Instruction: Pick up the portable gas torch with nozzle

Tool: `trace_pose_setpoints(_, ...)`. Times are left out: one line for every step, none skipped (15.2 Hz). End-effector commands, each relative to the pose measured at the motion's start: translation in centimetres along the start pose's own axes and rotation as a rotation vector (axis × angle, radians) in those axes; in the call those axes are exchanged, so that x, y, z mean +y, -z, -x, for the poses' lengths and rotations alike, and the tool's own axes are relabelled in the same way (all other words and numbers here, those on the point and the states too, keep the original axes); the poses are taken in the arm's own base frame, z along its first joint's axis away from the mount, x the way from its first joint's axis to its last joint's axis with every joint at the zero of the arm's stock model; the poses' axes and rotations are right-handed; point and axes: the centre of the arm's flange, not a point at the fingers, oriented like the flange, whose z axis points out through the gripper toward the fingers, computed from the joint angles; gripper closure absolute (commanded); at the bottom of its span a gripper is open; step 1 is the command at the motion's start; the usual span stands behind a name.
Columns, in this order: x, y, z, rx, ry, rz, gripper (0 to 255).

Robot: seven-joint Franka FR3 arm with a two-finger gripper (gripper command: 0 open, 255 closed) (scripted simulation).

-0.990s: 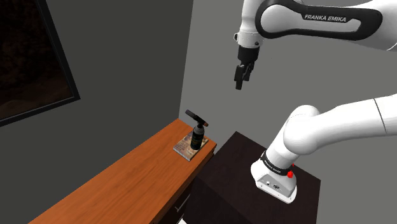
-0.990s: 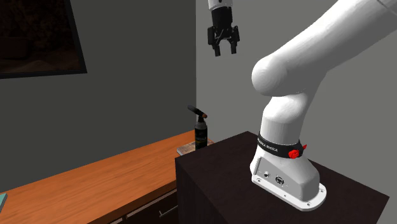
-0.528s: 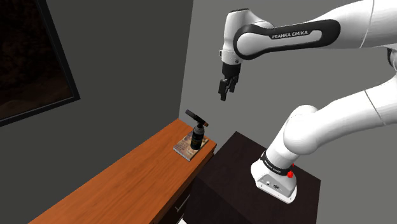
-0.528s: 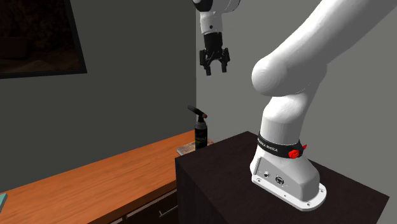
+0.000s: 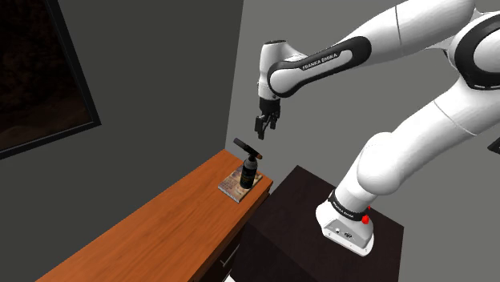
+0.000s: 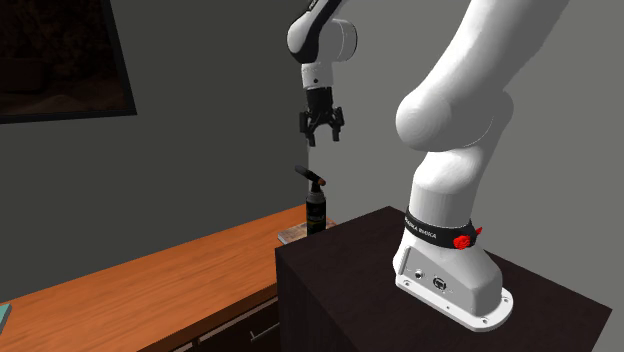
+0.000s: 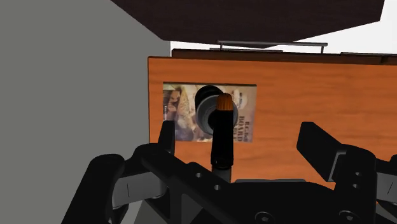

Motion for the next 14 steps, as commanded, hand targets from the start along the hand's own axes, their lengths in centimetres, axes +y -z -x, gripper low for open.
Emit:
trace_pose_setpoints(0.0, -2.1, -1.7, 0.003, -0.003, -0.007, 0)
trace_pose_setpoints(-0.1, -3.0, -2.6, 0.003, -0.004, -0.01, 0)
trace_pose_setpoints(-0.2, -4.0, -3.4, 0.004, -0.005, -0.013, 0)
trace_pose_setpoints(-0.3, -5.0, -4.3, 0.004, -0.007, -0.016, 0)
trace_pose_setpoints(-0.4, -6.0, -5.1, 0.004, -0.008, -0.02, 0)
trace_pose_setpoints(-0.5, -7.0, -6.0, 0.004, -0.009, -0.023, 0)
trace_pose_setpoints(-0.6, -8.0, -6.9, 0.005, -0.011, -0.026, 0)
trace_pose_setpoints(-0.7, -8.8, -7.5, 0.005, -0.012, -0.029, 0)
trace_pose_setpoints(-0.7, -9.3, -7.6, 0.005, -0.012, -0.029, 0)
trace_pose_setpoints(-0.7, -9.8, -7.7, 0.005, -0.012, -0.029, 0)
trace_pose_setpoints(-0.7, -10.3, -7.8, 0.005, -0.012, -0.029, 0)
trace_pose_setpoints(-0.7, -10.9, -7.9, 0.005, -0.012, -0.029, 0)
trace_pose_setpoints(-0.8, -11.4, -8.0, 0.005, -0.012, -0.029, 0)
trace_pose_setpoints(-0.8, -11.9, -8.0, 0.005, -0.012, -0.029, 0)
